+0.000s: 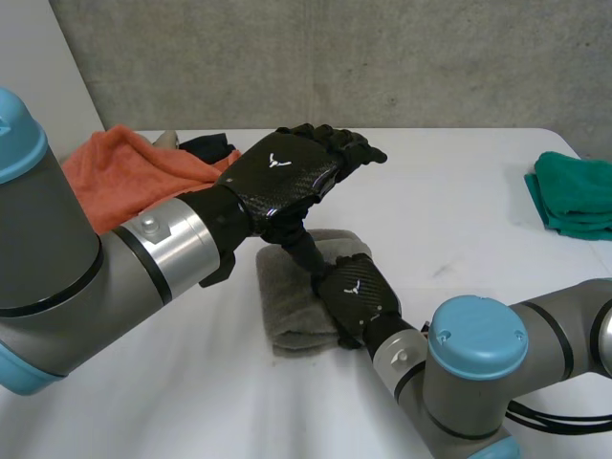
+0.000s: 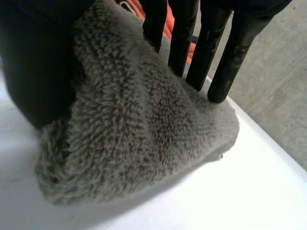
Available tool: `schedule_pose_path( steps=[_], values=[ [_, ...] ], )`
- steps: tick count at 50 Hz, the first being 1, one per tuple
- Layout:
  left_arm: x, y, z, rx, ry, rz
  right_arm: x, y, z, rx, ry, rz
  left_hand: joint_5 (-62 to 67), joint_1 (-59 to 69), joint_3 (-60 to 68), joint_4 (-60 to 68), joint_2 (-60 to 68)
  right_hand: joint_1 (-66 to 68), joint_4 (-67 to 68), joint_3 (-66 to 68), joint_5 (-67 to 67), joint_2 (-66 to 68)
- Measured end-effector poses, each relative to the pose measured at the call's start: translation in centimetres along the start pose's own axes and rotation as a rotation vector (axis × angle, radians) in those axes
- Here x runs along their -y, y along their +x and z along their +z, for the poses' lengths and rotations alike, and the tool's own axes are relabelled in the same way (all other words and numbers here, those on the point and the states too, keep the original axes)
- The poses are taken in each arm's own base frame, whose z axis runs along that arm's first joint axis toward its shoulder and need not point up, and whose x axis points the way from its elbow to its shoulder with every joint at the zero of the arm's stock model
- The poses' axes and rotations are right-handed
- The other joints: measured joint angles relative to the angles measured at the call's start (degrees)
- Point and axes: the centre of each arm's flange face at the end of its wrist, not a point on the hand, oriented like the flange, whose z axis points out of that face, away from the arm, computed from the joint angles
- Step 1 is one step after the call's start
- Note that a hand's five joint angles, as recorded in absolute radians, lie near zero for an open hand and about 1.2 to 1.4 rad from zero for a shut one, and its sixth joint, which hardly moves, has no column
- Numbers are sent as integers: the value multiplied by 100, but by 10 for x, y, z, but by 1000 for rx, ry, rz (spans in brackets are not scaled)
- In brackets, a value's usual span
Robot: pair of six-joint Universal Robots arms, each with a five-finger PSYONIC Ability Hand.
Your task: Fold the laundry.
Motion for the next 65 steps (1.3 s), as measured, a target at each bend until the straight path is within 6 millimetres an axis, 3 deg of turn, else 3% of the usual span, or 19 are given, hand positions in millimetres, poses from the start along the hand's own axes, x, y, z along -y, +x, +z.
schedule_pose_path(
  steps=[9, 15, 20, 31, 34, 35, 44, 51, 56, 58, 62, 64, 65],
  values=[
    [0, 0, 0, 0, 0, -3, 3, 4, 15, -8, 32, 7, 0, 0, 0, 0, 0, 783, 1041, 1010, 883, 896],
    [0, 0, 0, 1, 0, -4, 2, 7, 24, -16, 33, 13, 0, 0, 0, 0, 0, 1982, 2761, 2606, 2534, 2683],
    [0, -1, 0, 4, 2, -2, 6, 26, 26, -63, 32, 19, 0, 0, 0, 0, 0, 2059, 3108, 2752, 2730, 2874],
    [2, -8, 0, 28, 7, 3, -1, 127, 15, -203, 13, 14, 0, 0, 0, 0, 0, 2132, 3112, 2797, 2802, 2874],
    [1, -10, 0, 38, 5, 2, -4, 145, 14, -208, 23, -4, 0, 0, 0, 0, 0, 2132, 3112, 2801, 2803, 2874],
    [1, -11, 0, 43, 4, 1, -7, 164, 14, -213, 41, -29, 0, 0, 0, 0, 0, 2132, 3112, 2801, 2803, 2874],
    [0, -13, 0, 53, 0, -1, -7, 235, 24, -242, 143, -130, 0, 0, 0, 0, 0, 2158, 3114, 2801, 2803, 2875],
    [0, -14, 0, 54, 2, 0, 17, 310, 44, -374, 284, -175, 0, 0, 0, 0, 0, 2205, 3116, 2801, 2803, 2874],
    [0, -15, 0, 56, 1, 0, 27, 366, 47, -498, 377, -159, 0, 0, 0, 0, 0, 2205, 3137, 2837, 2803, 2875],
    [0, -15, 0, 57, 1, -1, 22, 390, 47, -543, 404, -149, 0, 0, 0, 0, 0, 2205, 3137, 2860, 2820, 2875],
    [0, -15, 0, 58, 0, -1, 12, 409, 47, -571, 417, -143, 0, 0, 0, 0, 0, 2204, 3137, 2878, 2873, 2875],
    [-1, -16, 0, 61, -1, -1, -14, 429, 46, -592, 411, -140, 0, 0, 0, 0, 0, 2205, 3137, 2897, 2875, 2875],
    [-1, -16, 0, 61, -1, -1, -14, 429, 46, -592, 411, -140, 0, 0, 0, 0, 0, 2205, 3137, 2897, 2875, 2875]
  ],
)
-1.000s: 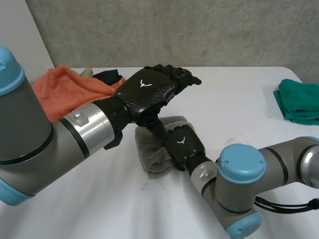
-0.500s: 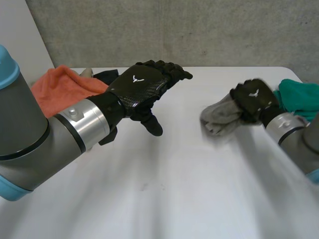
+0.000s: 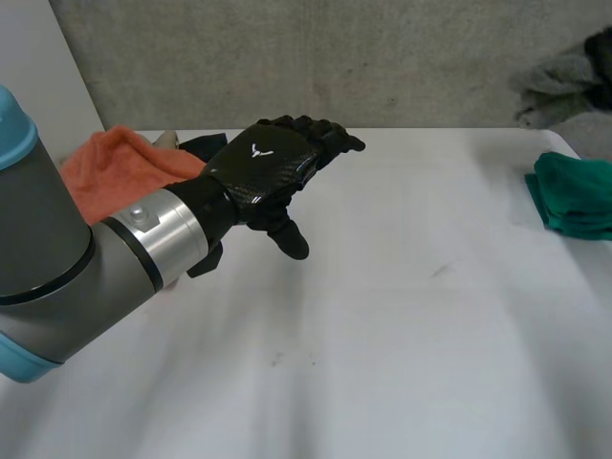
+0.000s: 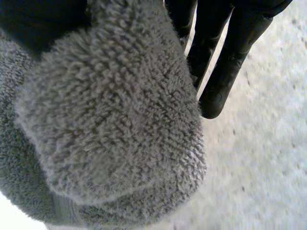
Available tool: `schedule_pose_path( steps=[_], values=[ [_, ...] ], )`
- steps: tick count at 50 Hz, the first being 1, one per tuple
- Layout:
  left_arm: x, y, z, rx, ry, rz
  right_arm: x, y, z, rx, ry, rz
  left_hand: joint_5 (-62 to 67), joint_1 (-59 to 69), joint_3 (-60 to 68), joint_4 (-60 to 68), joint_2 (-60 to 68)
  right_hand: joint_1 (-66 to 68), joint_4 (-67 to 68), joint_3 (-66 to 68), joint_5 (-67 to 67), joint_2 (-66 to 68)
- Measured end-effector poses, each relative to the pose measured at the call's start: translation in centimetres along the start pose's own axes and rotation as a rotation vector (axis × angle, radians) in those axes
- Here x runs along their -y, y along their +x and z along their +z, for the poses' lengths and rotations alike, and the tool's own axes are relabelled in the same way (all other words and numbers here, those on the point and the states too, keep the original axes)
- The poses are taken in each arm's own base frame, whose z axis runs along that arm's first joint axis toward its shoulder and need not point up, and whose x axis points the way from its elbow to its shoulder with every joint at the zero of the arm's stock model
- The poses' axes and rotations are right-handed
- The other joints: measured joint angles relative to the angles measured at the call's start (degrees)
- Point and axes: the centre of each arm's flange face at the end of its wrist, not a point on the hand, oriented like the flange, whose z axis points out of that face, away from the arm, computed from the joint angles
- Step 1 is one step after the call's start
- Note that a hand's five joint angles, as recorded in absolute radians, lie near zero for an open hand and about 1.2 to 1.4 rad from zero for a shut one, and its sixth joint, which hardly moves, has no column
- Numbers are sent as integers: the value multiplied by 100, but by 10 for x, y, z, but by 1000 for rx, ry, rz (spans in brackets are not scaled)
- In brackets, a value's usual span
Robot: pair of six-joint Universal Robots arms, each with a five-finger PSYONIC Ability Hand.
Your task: Fold the laundry.
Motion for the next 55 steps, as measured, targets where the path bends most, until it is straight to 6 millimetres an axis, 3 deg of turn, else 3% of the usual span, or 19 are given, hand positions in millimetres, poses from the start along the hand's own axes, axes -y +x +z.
schedule_pose_path(
  steps=[1, 4, 7, 10, 15, 19, 26, 29, 30, 32, 33, 36, 37, 41, 48, 55],
  values=[
    [-1, 0, 0, 1, -2, -1, -26, 10, -6, -3, -11, -8, 0, 0, 0, 0, 0, 0, 0, 11, 0, 0],
    [-2, -1, 0, 1, -6, -2, -64, 21, -22, 0, -37, -19, 0, 0, 0, 0, 0, 0, 0, 11, 0, 0],
    [-3, -1, 1, 1, -9, -3, -90, 28, -36, 1, -65, -22, 0, 0, 0, 0, 0, 0, 0, 11, 0, 0],
    [-5, -1, 1, 4, -13, -4, -126, 33, -65, 9, -132, -8, 0, 0, 0, 0, 0, 0, 0, 11, 0, 0],
    [-6, -2, 1, 12, -15, -4, -147, 31, -95, 43, -195, 11, 0, 0, 0, 0, 0, 0, 0, 11, 1, 0],
    [-5, -2, 1, 15, -14, -3, -145, 31, -105, 75, -206, 3, 0, 0, 0, 0, 0, 0, 0, 31, 60, 0],
    [-3, -1, 0, 16, -10, -3, -131, 34, -104, 92, -197, -12, 0, 0, 0, 0, 0, -87, -210, -143, -54, -180],
    [-2, -1, 0, 15, -8, -4, -130, 35, -103, 80, -208, -9, 0, 0, 0, 0, 0, -1276, -1862, -1829, -1421, -1898],
    [-2, 0, 0, 14, -8, -4, -131, 35, -104, 70, -219, -6, 0, 0, 0, 0, 0, -2377, -3005, -2855, -2524, -2946],
    [-2, 0, 0, 13, -8, -5, -131, 36, -105, 50, -240, -4, 0, 0, 0, 0, 0, -2377, -3005, -2855, -2524, -2946],
    [-2, 2, -1, 9, -8, -5, -130, 40, -108, 9, -279, -8, 0, 0, 0, 0, 0, -4116, -5384, -5239, -4794, -5289],
    [-1, 3, -1, 4, -9, -7, -128, 44, -110, -23, -309, -19, 0, 0, 0, 0, 0, -4143, -5458, -5356, -4896, -5373],
    [-1, 5, -2, 0, -11, -8, -122, 55, -116, -81, -366, -53, 0, 0, 0, 0, 0, -4142, -5458, -5366, -4910, -5374],
    [-1, 10, -3, -13, -13, -9, -113, 68, -125, -136, -439, -103, 0, 0, 0, 0, 0, -4143, -5458, -5365, -4910, -5374],
    [1, 23, -7, -53, -10, -5, -91, 96, -159, -194, -620, -196, 0, 0, 0, 0, 0, -4143, -5458, -5366, -4910, -5374],
    [4, 33, -10, -80, -1, 0, -78, 143, -185, -347, -757, -259, 0, -1, 0, 0, 0, -4143, -5458, -5366, -4910, -5374]
  ],
)
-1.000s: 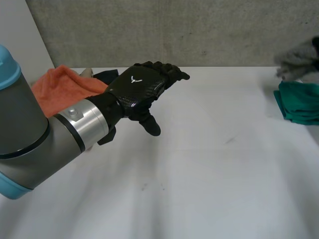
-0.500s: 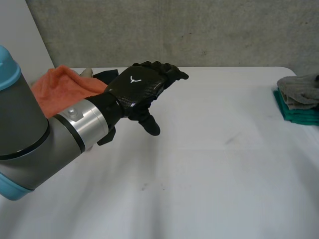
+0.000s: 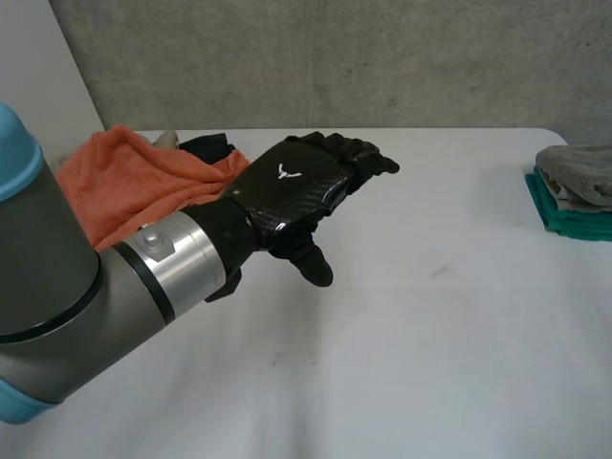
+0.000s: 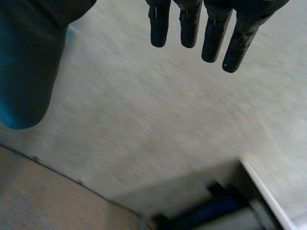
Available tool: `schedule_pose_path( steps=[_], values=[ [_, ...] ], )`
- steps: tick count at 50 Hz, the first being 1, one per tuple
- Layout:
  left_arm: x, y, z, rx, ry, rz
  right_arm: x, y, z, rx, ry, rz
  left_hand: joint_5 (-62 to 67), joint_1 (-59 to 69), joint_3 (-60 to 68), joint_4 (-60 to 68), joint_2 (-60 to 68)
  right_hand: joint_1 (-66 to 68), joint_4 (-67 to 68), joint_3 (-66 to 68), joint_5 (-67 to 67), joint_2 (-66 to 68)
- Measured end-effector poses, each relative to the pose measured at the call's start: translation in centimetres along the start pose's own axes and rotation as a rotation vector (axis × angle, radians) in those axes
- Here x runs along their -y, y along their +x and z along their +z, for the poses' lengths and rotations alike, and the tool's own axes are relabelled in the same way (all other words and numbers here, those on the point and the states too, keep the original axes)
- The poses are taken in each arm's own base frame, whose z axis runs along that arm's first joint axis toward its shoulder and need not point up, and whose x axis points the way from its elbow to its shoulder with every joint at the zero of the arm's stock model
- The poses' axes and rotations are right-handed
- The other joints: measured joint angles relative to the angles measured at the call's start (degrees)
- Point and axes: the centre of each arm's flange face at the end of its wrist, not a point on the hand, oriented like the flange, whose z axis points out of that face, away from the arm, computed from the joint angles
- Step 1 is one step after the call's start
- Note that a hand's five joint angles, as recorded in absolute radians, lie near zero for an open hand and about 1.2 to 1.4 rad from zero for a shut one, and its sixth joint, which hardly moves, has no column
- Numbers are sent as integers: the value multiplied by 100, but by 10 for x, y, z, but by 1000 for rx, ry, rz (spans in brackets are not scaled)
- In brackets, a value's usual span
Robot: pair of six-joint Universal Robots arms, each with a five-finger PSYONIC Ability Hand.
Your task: Fold the laundry.
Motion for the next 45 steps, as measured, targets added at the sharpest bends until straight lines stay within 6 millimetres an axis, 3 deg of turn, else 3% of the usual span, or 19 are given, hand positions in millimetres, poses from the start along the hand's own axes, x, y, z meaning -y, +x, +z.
schedule_pose_path(
  steps=[4, 6, 10, 12, 14, 16, 18, 19, 23, 25, 26, 28, 29, 31, 32, 36, 38, 40, 45],
  values=[
    [1, 3, -1, -8, 2, 1, 8, 35, 3, -152, -37, -16, 0, 0, 0, 0, 0, 0, 0, 0, 0, 0],
    [2, 6, -2, -12, 6, 3, 25, 54, 3, -250, -21, -17, 0, 0, 0, 0, 0, 0, 0, 0, 0, 0],
    [4, 7, -3, -13, 15, 8, 68, 56, -3, -288, 87, 28, 0, 1, 0, 0, 0, 3, 0, 0, 0, 0],
    [6, 6, -4, -10, 19, 11, 98, 46, -12, -259, 171, 78, 0, 0, 0, 0, 0, 3, 0, 0, 0, 0],
    [7, 4, -3, -1, 26, 16, 138, 23, -31, -163, 296, 164, 0, 0, 0, 0, 0, 3, 0, 0, 0, 0],
    [8, 1, -3, 9, 31, 19, 155, 9, -44, -98, 353, 205, 0, 0, 0, 0, 0, 3, 0, 0, 0, 0],
    [10, -10, -2, 42, 44, 30, 190, -29, -81, 91, 471, 288, 0, 0, 0, 0, 0, 3, 0, 0, 0, 0],
    [10, -14, -1, 52, 48, 32, 194, -35, -86, 120, 486, 297, 0, 0, 0, 0, 0, 3, 0, 0, 0, 0],
    [12, -51, 1, 170, 83, 62, 218, -104, -155, 446, 596, 349, 0, 0, 0, 0, 0, 3, 0, 0, 0, 0],
    [12, -59, 1, 196, 89, 68, 220, -111, -162, 479, 605, 350, 0, 0, 0, 0, 0, 3, 0, 0, 0, 0],
    [11, -84, 1, 278, 102, 88, 222, -150, -204, 650, 635, 345, 0, 0, 0, 0, 0, 3, 0, 0, -19, 0],
    [9, -105, 1, 345, 104, 109, 220, -167, -225, 727, 641, 333, 0, 0, 0, 0, 0, 3, 0, 0, -30, 0],
    [5, -125, 0, 408, 98, 131, 217, -182, -242, 784, 637, 316, 0, 0, 0, 0, 0, 3, 0, 0, -39, 0],
    [3, -131, 0, 425, 95, 139, 215, -187, -248, 804, 633, 308, 0, 0, 0, 0, 0, 3, 0, 0, -39, 0],
    [-9, -168, -3, 528, 60, 191, 204, -205, -269, 865, 604, 266, 0, 0, 0, 0, 0, 3, 0, 0, -44, 0],
    [-36, -217, -8, 634, -26, 272, 185, -222, -278, 878, 530, 193, 0, 0, 0, 0, 0, 3, 0, 0, -44, 0],
    [-40, -222, -9, 644, -39, 281, 182, -224, -278, 875, 519, 184, 0, 0, 0, 0, 0, 3, 0, 0, -44, 0],
    [-68, -251, -11, 681, -121, 328, 168, -231, -276, 851, 457, 132, 0, 0, 0, 0, 0, 3, 0, 0, -45, 0],
    [-114, -279, -9, 685, -227, 355, 150, -236, -269, 817, 381, 84, 0, 22, 0, 6, 2, 3, 0, 0, -44, 0]
  ],
)
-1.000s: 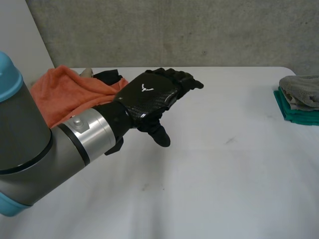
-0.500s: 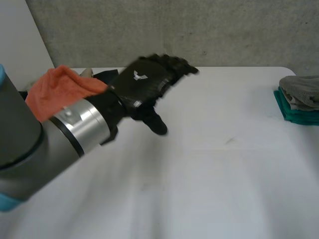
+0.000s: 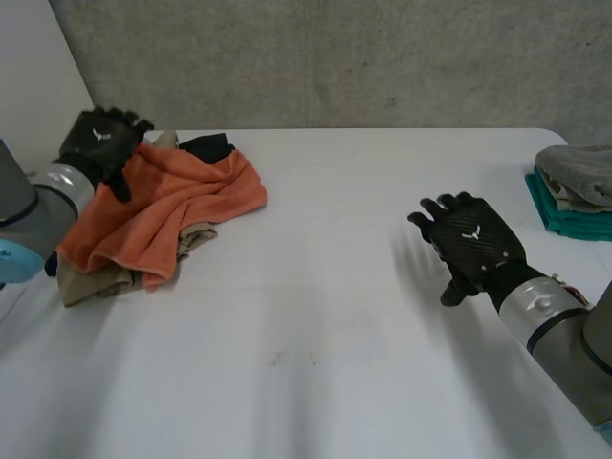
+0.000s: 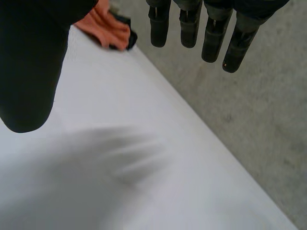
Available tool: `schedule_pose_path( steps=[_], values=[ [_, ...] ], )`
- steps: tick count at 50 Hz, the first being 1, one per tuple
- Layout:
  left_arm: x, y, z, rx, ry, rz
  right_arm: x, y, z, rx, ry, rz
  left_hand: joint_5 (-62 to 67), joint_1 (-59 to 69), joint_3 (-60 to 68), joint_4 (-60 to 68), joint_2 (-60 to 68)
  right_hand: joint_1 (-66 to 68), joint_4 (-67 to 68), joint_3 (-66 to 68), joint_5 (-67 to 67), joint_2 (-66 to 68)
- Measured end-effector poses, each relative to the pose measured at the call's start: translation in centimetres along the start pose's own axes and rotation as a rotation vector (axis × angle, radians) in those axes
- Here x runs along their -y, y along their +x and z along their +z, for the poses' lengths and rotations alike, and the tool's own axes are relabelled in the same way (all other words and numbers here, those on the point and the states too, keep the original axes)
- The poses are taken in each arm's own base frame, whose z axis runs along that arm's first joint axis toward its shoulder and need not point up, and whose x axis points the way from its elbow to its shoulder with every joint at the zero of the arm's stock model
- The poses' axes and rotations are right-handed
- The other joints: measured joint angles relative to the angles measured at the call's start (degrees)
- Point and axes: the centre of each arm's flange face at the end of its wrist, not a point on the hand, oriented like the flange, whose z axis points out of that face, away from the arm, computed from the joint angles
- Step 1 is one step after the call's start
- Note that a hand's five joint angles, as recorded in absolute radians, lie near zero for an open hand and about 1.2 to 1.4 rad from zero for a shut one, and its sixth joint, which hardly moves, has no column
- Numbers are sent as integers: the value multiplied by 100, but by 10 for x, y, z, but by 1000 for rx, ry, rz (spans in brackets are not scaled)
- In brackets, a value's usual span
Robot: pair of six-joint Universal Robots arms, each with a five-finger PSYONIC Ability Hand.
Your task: Fold the laundry.
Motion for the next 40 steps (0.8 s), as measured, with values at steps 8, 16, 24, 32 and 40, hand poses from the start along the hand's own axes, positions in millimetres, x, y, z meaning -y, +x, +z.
schedule_pose_path(
  steps=[8, 16, 24, 32, 40],
  values=[
    [-43, 18, 14, -49, -72, -5, -12, -1, 1, -7, -43, 10, 686, 875, 706, 772, 750, 0, 0, 0, 0, 0],
    [-59, 28, 18, -72, -101, -21, -16, -4, 1, 4, -54, 19, 2720, 3103, 2844, 2899, 2893, 0, 0, 0, 0, 0],
    [-58, 29, 25, -72, -97, -18, -18, -5, 1, 8, -61, 22, 4144, 4378, 4333, 4422, 4411, 0, 0, 0, 0, 0],
    [-11, 39, 17, -80, -26, -6, -19, -4, 0, 0, -64, 22, 5153, 4908, 5551, 5661, 5547, 0, 0, 0, 0, 0],
    [125, 84, -57, -151, 175, -200, -15, 15, 1, -107, -77, 13, 5153, 4903, 5583, 5684, 5646, 0, 0, 0, 0, 0]
  ],
)
